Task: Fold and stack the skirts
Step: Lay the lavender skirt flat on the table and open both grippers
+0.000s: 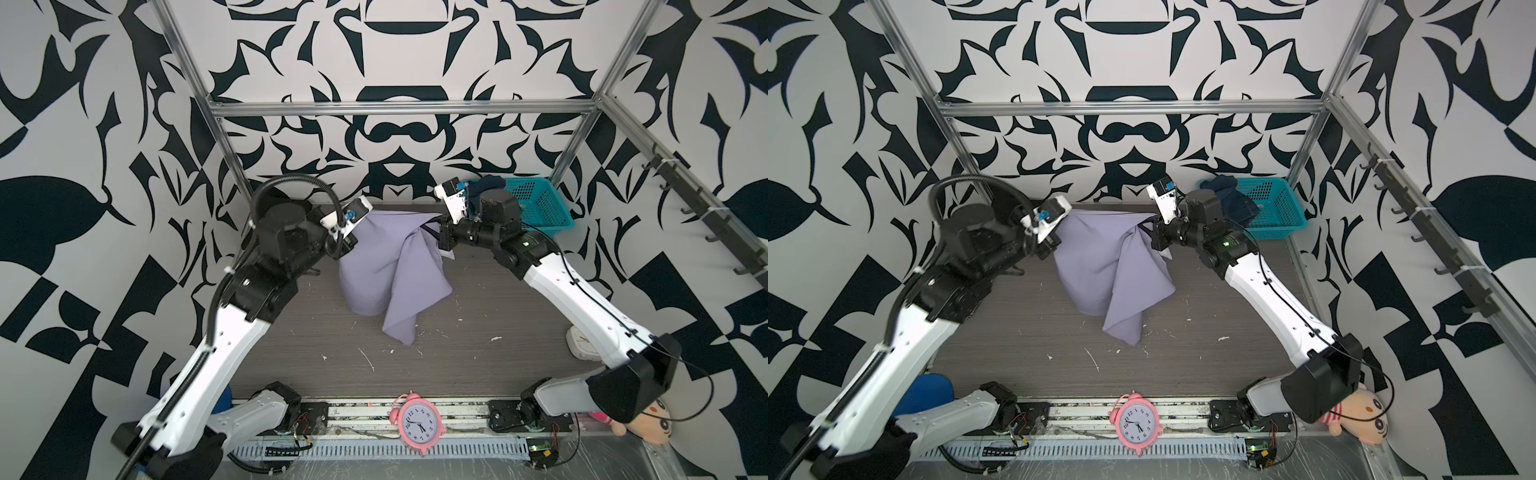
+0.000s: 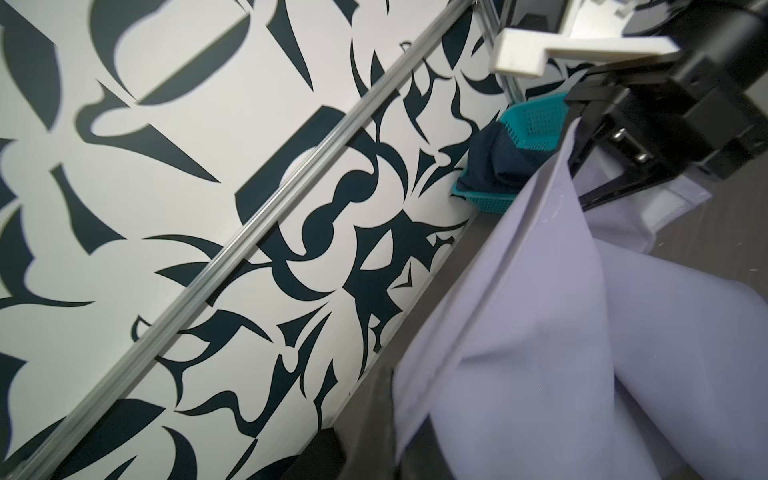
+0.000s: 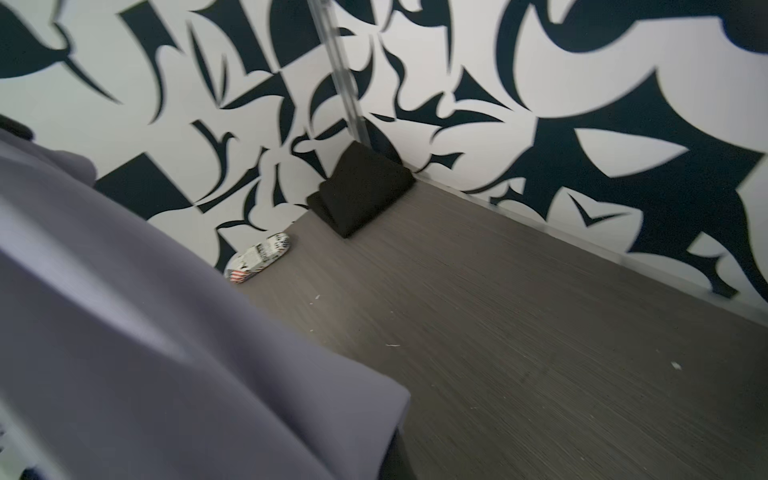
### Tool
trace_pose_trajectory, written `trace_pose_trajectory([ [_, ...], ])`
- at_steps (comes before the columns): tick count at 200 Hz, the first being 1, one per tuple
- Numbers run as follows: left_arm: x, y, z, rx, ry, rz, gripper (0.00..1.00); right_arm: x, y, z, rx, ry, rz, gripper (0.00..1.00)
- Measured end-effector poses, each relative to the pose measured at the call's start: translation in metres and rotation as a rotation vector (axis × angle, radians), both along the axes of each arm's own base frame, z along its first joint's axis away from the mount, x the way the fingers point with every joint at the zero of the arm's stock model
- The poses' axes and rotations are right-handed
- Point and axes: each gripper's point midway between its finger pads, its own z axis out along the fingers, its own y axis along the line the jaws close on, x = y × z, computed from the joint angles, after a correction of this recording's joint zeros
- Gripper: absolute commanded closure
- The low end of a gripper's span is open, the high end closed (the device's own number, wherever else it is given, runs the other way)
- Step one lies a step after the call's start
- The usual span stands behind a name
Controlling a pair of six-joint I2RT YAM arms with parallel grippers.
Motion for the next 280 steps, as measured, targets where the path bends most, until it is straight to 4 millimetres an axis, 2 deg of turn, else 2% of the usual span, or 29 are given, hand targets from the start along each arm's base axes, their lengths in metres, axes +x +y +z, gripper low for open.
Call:
trace_pose_trajectory([
  [12, 0.036, -0.007, -0.018, 0.009, 0.055, -0.015, 1.0, 0.026, -0.01, -0.02, 0.008, 0.048, -0.052, 1.0],
  [17, 0.053, -0.012, -0.029, 0.017, 0.084, -0.026, 1.0, 0.037, -0.014, -0.029, 0.012, 0.067, -0.074, 0.93],
  [22, 0.068, -0.017, -0.039, 0.024, 0.109, -0.036, 0.87, 0.046, -0.019, -0.039, 0.012, 0.087, -0.093, 0.84],
  [25, 0.079, -0.02, -0.046, 0.029, 0.121, -0.039, 0.72, 0.054, -0.022, -0.047, 0.012, 0.106, -0.11, 0.78],
  [28, 0.088, -0.024, -0.052, 0.035, 0.135, -0.047, 0.62, 0.06, -0.026, -0.053, 0.01, 0.12, -0.123, 0.73],
  [32, 0.101, -0.028, -0.061, 0.046, 0.147, -0.049, 0.58, 0.068, -0.03, -0.062, 0.009, 0.143, -0.146, 0.66],
  [36, 0.116, -0.032, -0.066, 0.049, 0.158, -0.047, 0.56, 0.078, -0.037, -0.072, 0.0, 0.161, -0.168, 0.49],
  [41, 0.133, -0.036, -0.073, 0.054, 0.168, -0.044, 0.49, 0.09, -0.046, -0.085, -0.003, 0.2, -0.203, 0.36],
  [46, 0.151, -0.039, -0.079, 0.058, 0.17, -0.034, 0.37, 0.102, -0.054, -0.096, -0.008, 0.224, -0.234, 0.25],
  [52, 0.174, -0.042, -0.081, 0.058, 0.164, -0.021, 0.18, 0.12, -0.067, -0.11, -0.017, 0.257, -0.277, 0.19],
  [57, 0.191, -0.044, -0.082, 0.055, 0.157, -0.01, 0.16, 0.132, -0.076, -0.118, -0.019, 0.278, -0.306, 0.12],
  [64, 0.212, -0.046, -0.083, 0.047, 0.143, 0.011, 0.16, 0.148, -0.086, -0.129, -0.025, 0.298, -0.338, 0.07],
  [66, 0.219, -0.047, -0.084, 0.042, 0.142, 0.021, 0.12, 0.153, -0.089, -0.132, -0.023, 0.306, -0.35, 0.06],
  [75, 0.235, -0.046, -0.083, 0.03, 0.126, 0.049, 0.01, 0.168, -0.102, -0.14, -0.023, 0.325, -0.39, 0.02],
  [81, 0.242, -0.044, -0.082, 0.017, 0.121, 0.071, 0.01, 0.176, -0.112, -0.144, -0.025, 0.335, -0.417, 0.01],
  [93, 0.245, -0.037, -0.081, -0.02, 0.132, 0.121, 0.0, 0.183, -0.127, -0.146, -0.03, 0.344, -0.459, 0.01],
  [104, 0.241, -0.03, -0.074, -0.056, 0.13, 0.162, 0.0, 0.182, -0.132, -0.141, -0.032, 0.343, -0.478, 0.01],
  [114, 0.229, -0.02, -0.073, -0.09, 0.147, 0.205, 0.0, 0.178, -0.132, -0.13, -0.032, 0.326, -0.482, 0.01],
  [127, 0.205, -0.003, -0.077, -0.135, 0.186, 0.266, 0.05, 0.164, -0.128, -0.114, -0.026, 0.299, -0.473, 0.01],
  [149, 0.158, 0.025, -0.099, -0.231, 0.262, 0.361, 0.08, 0.127, -0.12, -0.093, -0.013, 0.26, -0.452, 0.02],
  [160, 0.141, 0.034, -0.121, -0.277, 0.326, 0.394, 0.09, 0.107, -0.117, -0.09, 0.001, 0.249, -0.446, 0.02],
  [169, 0.134, 0.038, -0.144, -0.308, 0.384, 0.423, 0.11, 0.094, -0.114, -0.092, 0.012, 0.247, -0.441, 0.03],
  [178, 0.131, 0.041, -0.169, -0.323, 0.449, 0.451, 0.12, 0.082, -0.111, -0.099, 0.015, 0.256, -0.436, 0.03],
  [191, 0.129, 0.042, -0.215, -0.328, 0.562, 0.498, 0.14, 0.071, -0.109, -0.118, 0.004, 0.283, -0.438, 0.04],
  [195, 0.128, 0.043, -0.229, -0.328, 0.594, 0.514, 0.19, 0.069, -0.108, -0.124, -0.002, 0.294, -0.439, 0.04],
  [202, 0.127, 0.046, -0.252, -0.325, 0.644, 0.541, 0.23, 0.065, -0.107, -0.137, -0.008, 0.316, -0.44, 0.04],
  [219, 0.123, 0.051, -0.293, -0.343, 0.753, 0.597, 0.28, 0.054, -0.107, -0.166, -0.017, 0.379, -0.447, 0.04],
  [248, 0.131, 0.063, -0.328, -0.45, 0.877, 0.653, 0.3, 0.05, -0.11, -0.192, -0.015, 0.454, -0.474, 0.03],
  [280, 0.136, 0.064, -0.349, -0.508, 0.94, 0.667, 0.29, 0.053, -0.126, -0.211, 0.008, 0.525, -0.547, 0.01],
])
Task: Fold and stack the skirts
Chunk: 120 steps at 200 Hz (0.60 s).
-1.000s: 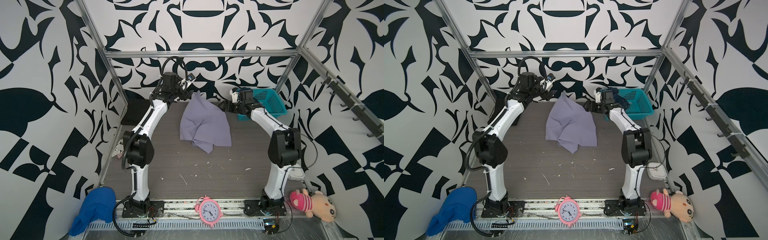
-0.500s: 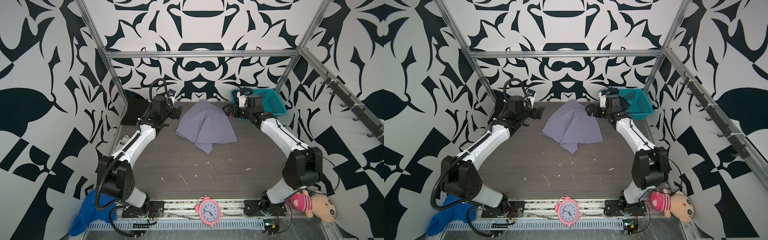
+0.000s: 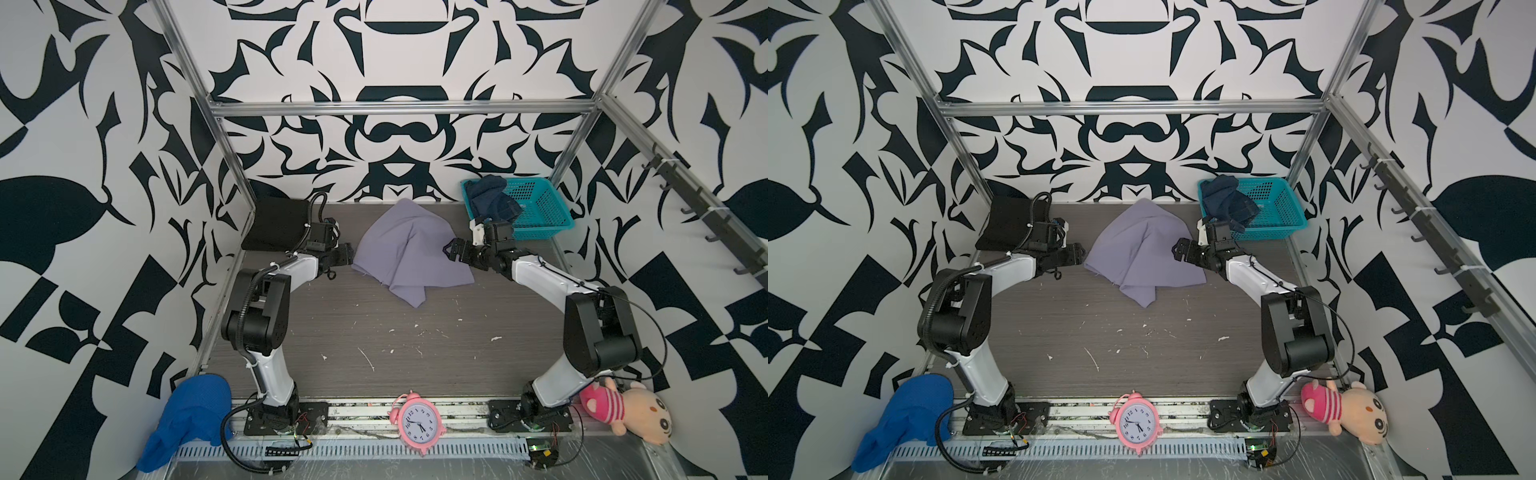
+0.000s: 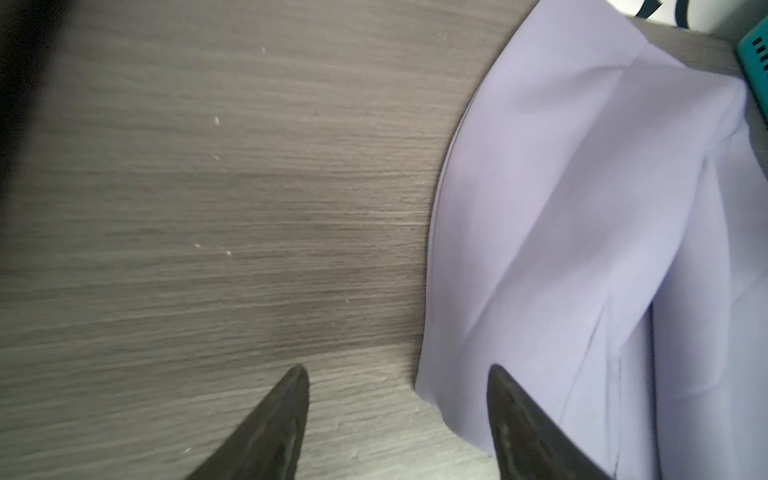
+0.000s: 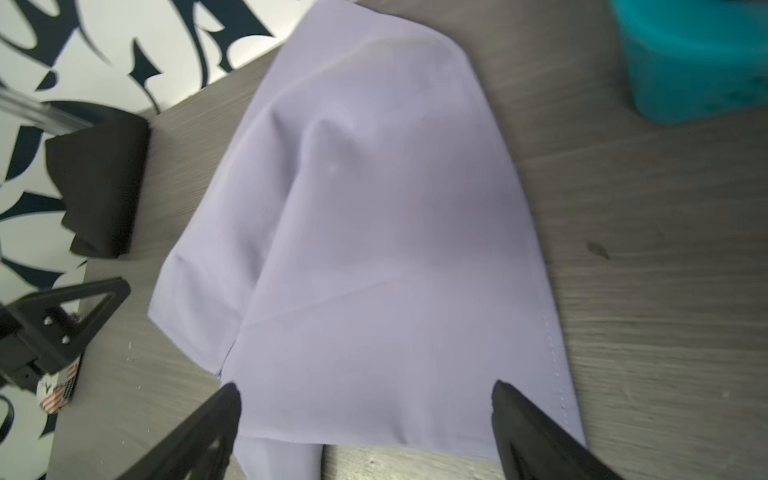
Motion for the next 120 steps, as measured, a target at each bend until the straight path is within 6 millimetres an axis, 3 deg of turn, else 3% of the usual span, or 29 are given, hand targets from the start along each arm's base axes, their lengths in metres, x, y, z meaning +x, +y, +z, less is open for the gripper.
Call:
trace_pose_trajectory([
  [47, 0.006, -0.013, -0.011, -0.046, 0.033, -0.019, 0.34, -0.01, -0.033, -0.039, 0.026, 0.136, -0.133, 0.02],
  [60, 0.009, -0.016, -0.013, -0.06, 0.039, -0.023, 0.43, -0.015, -0.038, -0.056, 0.029, 0.182, -0.153, 0.04],
  [78, 0.012, -0.019, -0.016, -0.066, 0.046, -0.033, 0.63, -0.023, -0.043, -0.079, 0.032, 0.249, -0.179, 0.07],
  [89, 0.014, -0.02, -0.017, -0.074, 0.053, -0.028, 0.66, -0.02, -0.043, -0.076, 0.042, 0.234, -0.181, 0.09],
  [100, 0.015, -0.021, -0.014, -0.075, 0.049, -0.036, 0.76, -0.019, -0.042, -0.076, 0.049, 0.228, -0.184, 0.13],
  [120, 0.018, -0.023, -0.01, -0.085, 0.04, -0.041, 0.9, -0.025, -0.041, -0.083, 0.064, 0.236, -0.188, 0.36],
])
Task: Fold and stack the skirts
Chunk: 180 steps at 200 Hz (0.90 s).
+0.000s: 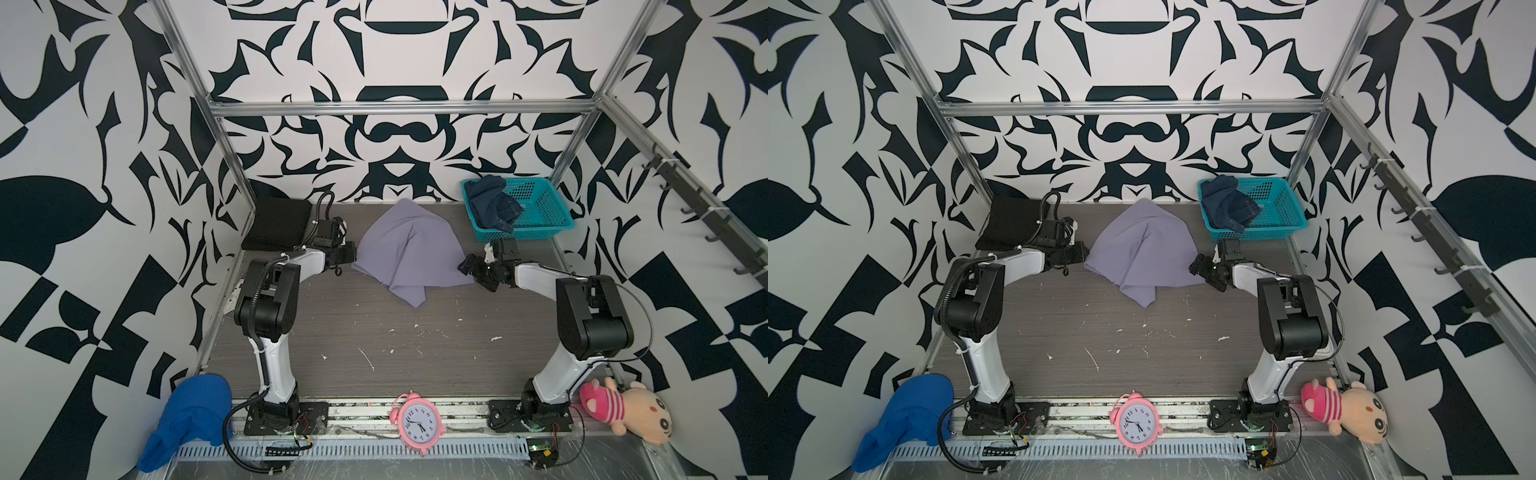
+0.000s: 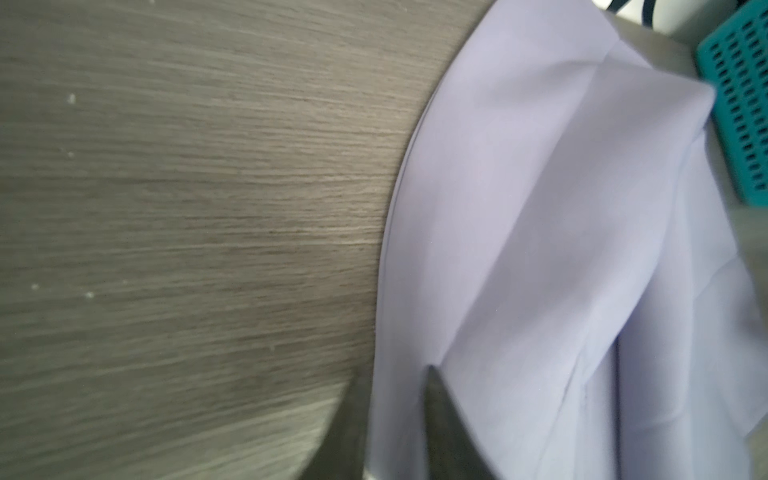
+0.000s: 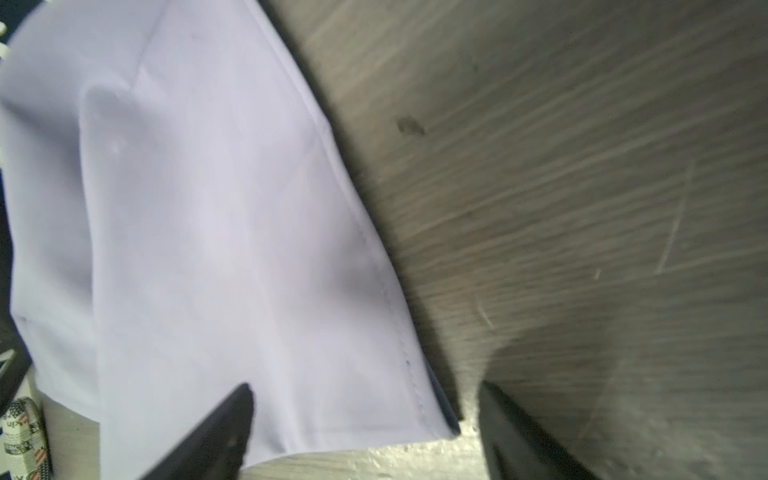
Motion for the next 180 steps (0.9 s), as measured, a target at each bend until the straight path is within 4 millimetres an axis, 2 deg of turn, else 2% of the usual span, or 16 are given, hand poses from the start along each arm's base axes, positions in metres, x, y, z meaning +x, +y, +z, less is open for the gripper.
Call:
trace_pose_trajectory([
  [5, 0.0, 0.0, 0.001, 0.003, -0.004, -0.005, 0.93, 0.0, 0.001, -0.001, 0.007, -0.007, 0.001, 0.43],
  [18, 0.001, -0.001, 0.002, -0.002, -0.004, -0.004, 0.99, -0.002, 0.003, -0.003, 0.025, -0.016, 0.003, 0.68],
  [28, 0.002, -0.002, 0.003, -0.005, -0.006, -0.006, 1.0, -0.003, 0.005, -0.005, 0.037, -0.011, 0.001, 0.83],
  [53, 0.005, -0.002, 0.008, -0.007, -0.014, -0.007, 1.0, -0.002, 0.008, -0.007, 0.063, -0.005, -0.001, 0.96],
  [79, 0.008, -0.003, 0.014, -0.009, -0.019, -0.006, 1.0, -0.001, 0.008, -0.002, 0.065, -0.019, 0.0, 0.98],
  [85, 0.008, -0.003, 0.014, -0.009, -0.016, -0.002, 0.89, 0.0, 0.007, 0.001, 0.066, -0.026, -0.002, 0.98],
  [107, 0.001, 0.001, 0.011, -0.01, 0.023, 0.026, 0.66, 0.003, 0.001, 0.015, 0.075, -0.059, -0.012, 0.99],
  [125, -0.008, 0.004, 0.015, -0.018, 0.04, 0.044, 0.57, 0.005, -0.006, 0.022, 0.08, -0.078, -0.028, 0.99],
  [160, -0.031, 0.01, 0.029, -0.035, 0.045, 0.069, 0.53, 0.004, -0.013, 0.021, 0.079, -0.074, -0.043, 1.0],
  [180, -0.043, 0.012, 0.027, -0.037, 0.068, 0.074, 0.48, 0.003, -0.017, 0.02, 0.081, -0.066, -0.05, 1.0],
])
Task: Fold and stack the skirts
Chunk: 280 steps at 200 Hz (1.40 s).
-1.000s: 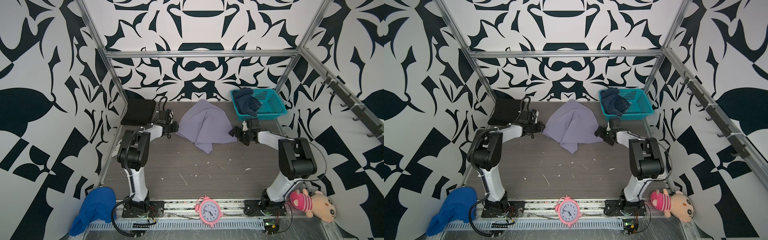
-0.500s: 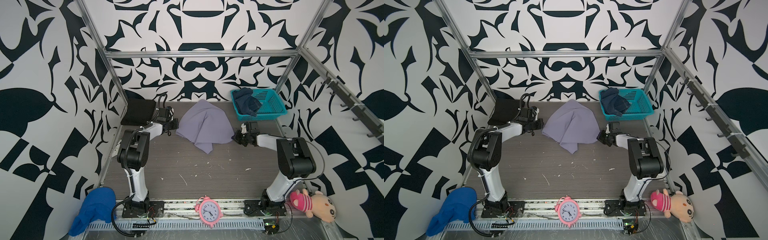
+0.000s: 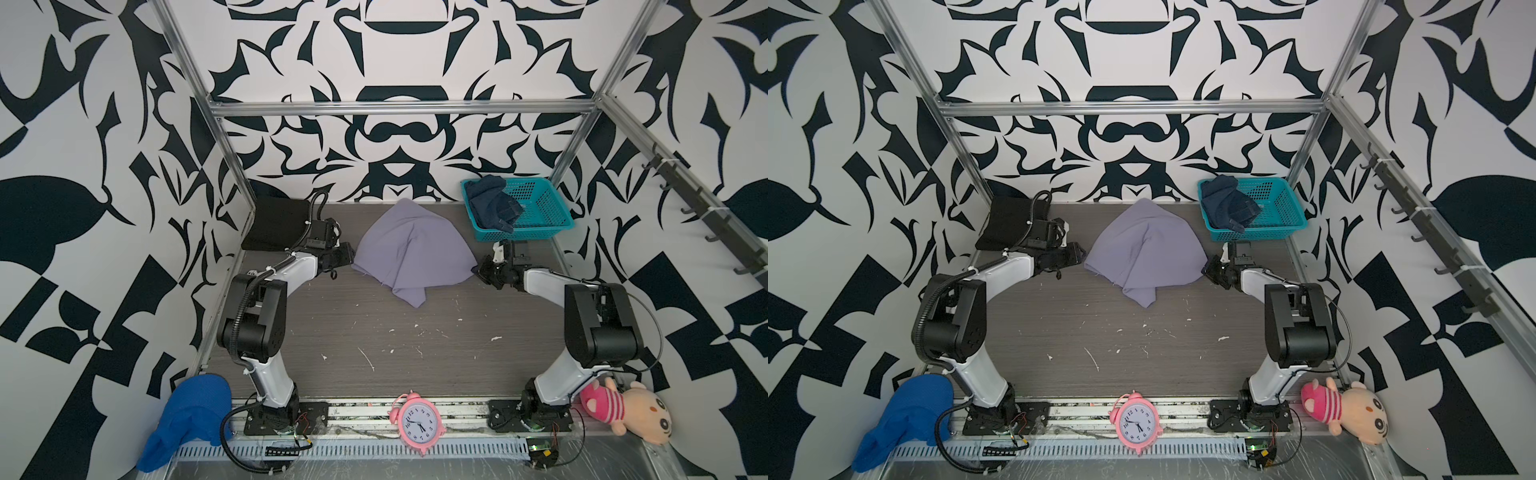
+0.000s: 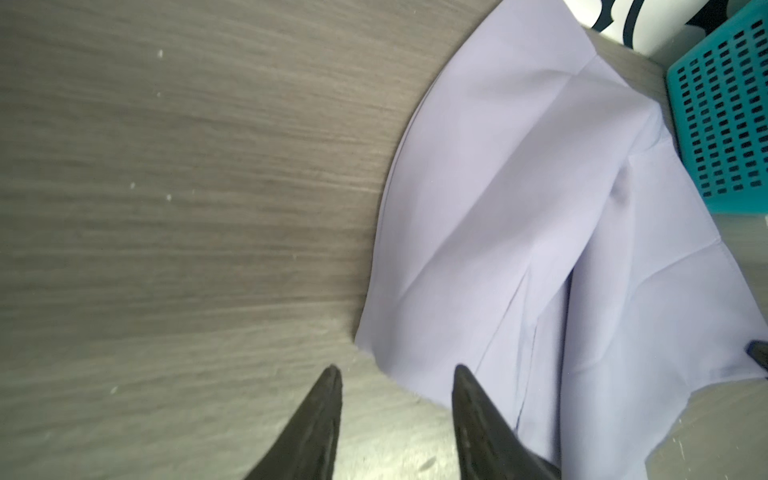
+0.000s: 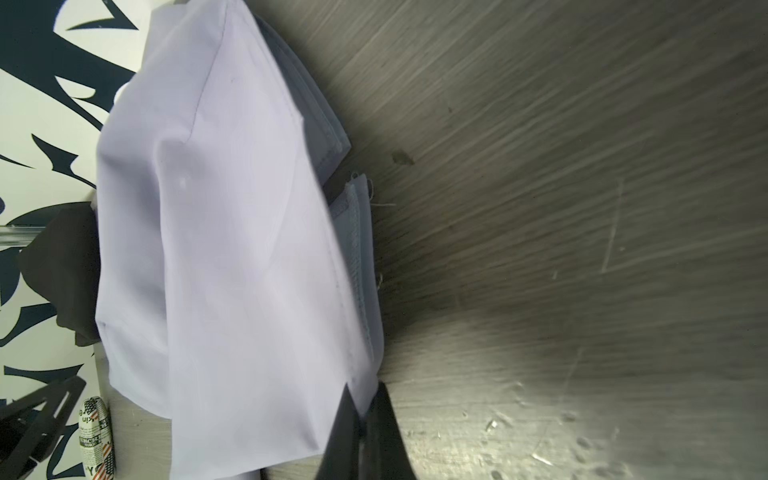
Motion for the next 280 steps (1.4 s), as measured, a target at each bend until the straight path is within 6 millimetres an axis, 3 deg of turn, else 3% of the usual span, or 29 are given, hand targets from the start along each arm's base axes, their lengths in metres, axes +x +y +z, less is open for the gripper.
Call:
trace_pose_trajectory([
  [20, -0.009, -0.003, -0.009, -0.021, 0.043, -0.008, 0.36, -0.001, -0.001, -0.001, 0.001, 0.004, 0.0, 1.0],
  [49, -0.012, -0.011, -0.014, -0.077, 0.072, -0.014, 0.28, -0.001, 0.0, 0.0, 0.006, 0.005, 0.005, 1.0],
  [84, -0.006, -0.019, -0.026, -0.12, 0.084, -0.013, 0.29, -0.002, 0.001, 0.0, 0.012, 0.005, 0.009, 1.0],
  [105, -0.002, -0.023, -0.044, -0.142, 0.111, 0.0, 0.32, -0.002, 0.001, 0.001, 0.012, 0.003, 0.009, 1.0],
  [123, 0.005, -0.026, -0.048, -0.159, 0.105, 0.001, 0.44, -0.002, 0.001, 0.004, 0.012, -0.003, 0.01, 1.0],
  [160, 0.014, -0.027, -0.052, -0.172, 0.107, 0.025, 0.86, -0.003, 0.001, 0.015, 0.012, -0.027, 0.009, 1.0],
  [188, 0.026, -0.024, -0.042, -0.133, 0.066, 0.027, 1.0, -0.005, 0.0, 0.02, 0.007, -0.035, 0.011, 1.0],
  [217, 0.05, -0.014, -0.017, -0.074, 0.001, 0.025, 1.0, -0.008, -0.001, 0.025, 0.002, -0.038, 0.012, 1.0],
  [244, 0.084, 0.007, 0.012, -0.006, -0.079, 0.038, 1.0, -0.011, -0.004, 0.023, -0.003, -0.02, 0.011, 1.0],
  [264, 0.108, 0.024, 0.021, 0.046, -0.108, 0.038, 1.0, -0.014, -0.004, 0.021, -0.004, -0.009, 0.016, 1.0],
  [280, 0.127, 0.033, 0.023, 0.081, -0.123, 0.029, 0.86, -0.016, -0.002, 0.02, -0.001, 0.001, 0.025, 1.0],
])
